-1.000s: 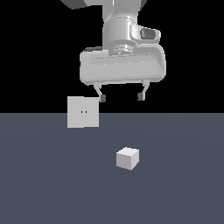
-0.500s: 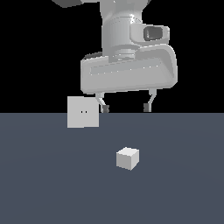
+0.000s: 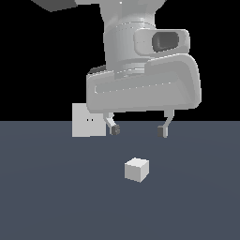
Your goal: Plug the charger into the wall socket.
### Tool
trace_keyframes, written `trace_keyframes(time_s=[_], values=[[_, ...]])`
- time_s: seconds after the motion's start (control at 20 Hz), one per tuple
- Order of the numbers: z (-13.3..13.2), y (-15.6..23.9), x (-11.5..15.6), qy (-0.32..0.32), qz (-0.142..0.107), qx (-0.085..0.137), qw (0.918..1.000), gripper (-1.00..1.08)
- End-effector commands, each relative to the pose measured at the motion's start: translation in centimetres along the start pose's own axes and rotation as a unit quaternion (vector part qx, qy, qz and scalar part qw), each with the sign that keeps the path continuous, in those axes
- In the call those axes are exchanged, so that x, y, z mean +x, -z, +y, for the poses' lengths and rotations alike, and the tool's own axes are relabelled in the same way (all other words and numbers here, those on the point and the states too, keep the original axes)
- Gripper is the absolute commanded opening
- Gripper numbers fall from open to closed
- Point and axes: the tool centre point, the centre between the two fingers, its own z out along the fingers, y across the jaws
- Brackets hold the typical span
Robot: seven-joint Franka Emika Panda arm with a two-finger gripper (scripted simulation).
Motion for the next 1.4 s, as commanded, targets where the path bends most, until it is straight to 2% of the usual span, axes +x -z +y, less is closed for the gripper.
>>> trace_keyframes(time_s=[0.0, 0.4, 0.9, 1.35], values=[[0.2, -0.5, -0.4, -0.016, 0.009, -0.001, 0.9998, 1.0], [0.4, -1.4, -1.1, -0.045, 0.024, -0.005, 0.9987, 1.0], [0.4, -2.0, -1.3, -0.049, 0.025, -0.006, 0.9985, 1.0], [0.4, -5.4, -2.0, -0.05, 0.025, -0.005, 0.9984, 1.0]])
